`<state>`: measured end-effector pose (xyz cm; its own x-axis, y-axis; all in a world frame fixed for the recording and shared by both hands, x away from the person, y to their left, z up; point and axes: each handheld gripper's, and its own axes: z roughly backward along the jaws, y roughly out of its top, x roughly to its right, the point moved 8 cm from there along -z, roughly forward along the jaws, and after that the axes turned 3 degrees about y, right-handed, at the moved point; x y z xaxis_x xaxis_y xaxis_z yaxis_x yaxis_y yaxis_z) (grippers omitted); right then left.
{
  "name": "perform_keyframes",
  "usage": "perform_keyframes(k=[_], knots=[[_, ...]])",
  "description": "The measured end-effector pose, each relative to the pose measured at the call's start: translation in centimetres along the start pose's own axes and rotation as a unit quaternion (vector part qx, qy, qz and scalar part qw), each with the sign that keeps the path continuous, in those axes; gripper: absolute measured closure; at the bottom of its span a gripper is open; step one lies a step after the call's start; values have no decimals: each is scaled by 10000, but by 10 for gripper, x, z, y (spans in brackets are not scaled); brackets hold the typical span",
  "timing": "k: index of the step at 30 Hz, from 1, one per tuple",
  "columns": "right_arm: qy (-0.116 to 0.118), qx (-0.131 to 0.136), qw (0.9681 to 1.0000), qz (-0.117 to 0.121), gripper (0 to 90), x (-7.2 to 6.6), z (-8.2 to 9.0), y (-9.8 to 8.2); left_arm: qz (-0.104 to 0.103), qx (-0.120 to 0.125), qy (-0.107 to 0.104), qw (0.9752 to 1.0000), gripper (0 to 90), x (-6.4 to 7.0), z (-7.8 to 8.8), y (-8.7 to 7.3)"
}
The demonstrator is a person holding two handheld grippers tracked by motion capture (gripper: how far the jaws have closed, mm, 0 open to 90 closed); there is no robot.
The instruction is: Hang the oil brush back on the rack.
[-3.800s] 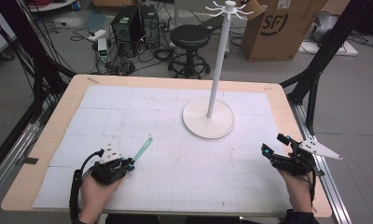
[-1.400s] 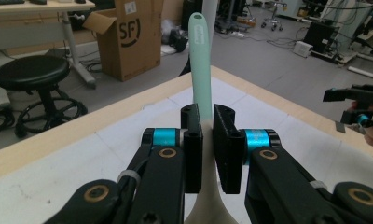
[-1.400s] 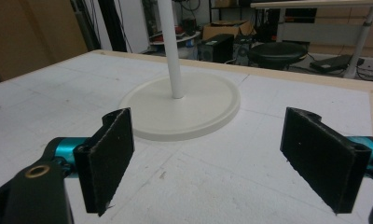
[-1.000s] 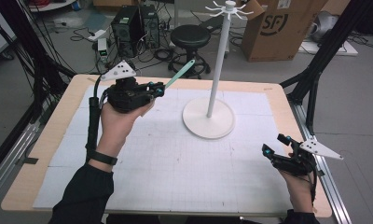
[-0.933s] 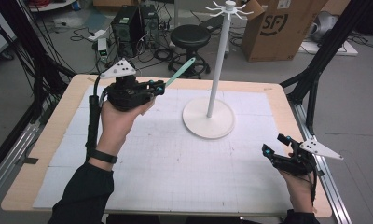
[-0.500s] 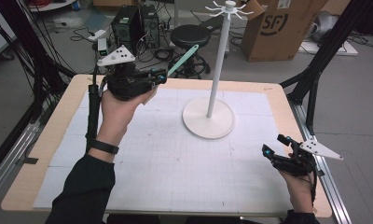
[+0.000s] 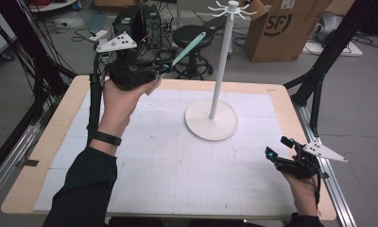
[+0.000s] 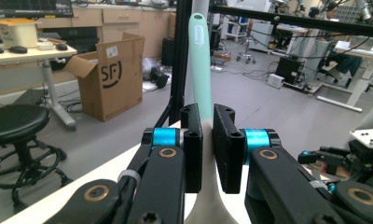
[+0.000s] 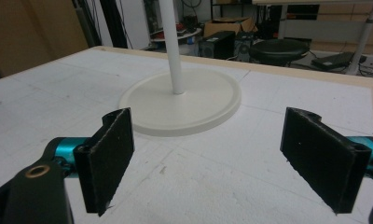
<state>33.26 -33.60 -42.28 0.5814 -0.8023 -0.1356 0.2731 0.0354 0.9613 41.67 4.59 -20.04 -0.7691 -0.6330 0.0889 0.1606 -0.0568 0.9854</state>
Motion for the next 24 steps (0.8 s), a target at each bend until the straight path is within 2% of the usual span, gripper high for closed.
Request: perform_keyframes(k=[4, 9, 17, 24], knots=[[-5, -11, 10000, -19, 166, 0, 0, -1, -20, -16, -6, 10000, 827, 0, -3, 5], [-9, -3, 10000, 2, 165, 1, 1, 0, 1, 78, -53, 10000, 827, 1, -4, 12], [-10, -9, 10000, -7, 165, 1, 1, -1, 120, 206, -102, 9997, 827, -2, -5, 21], [-9, -11, 10000, -6, 166, 1, 1, -1, 89, 227, -114, 9996, 827, 0, -9, 27]])
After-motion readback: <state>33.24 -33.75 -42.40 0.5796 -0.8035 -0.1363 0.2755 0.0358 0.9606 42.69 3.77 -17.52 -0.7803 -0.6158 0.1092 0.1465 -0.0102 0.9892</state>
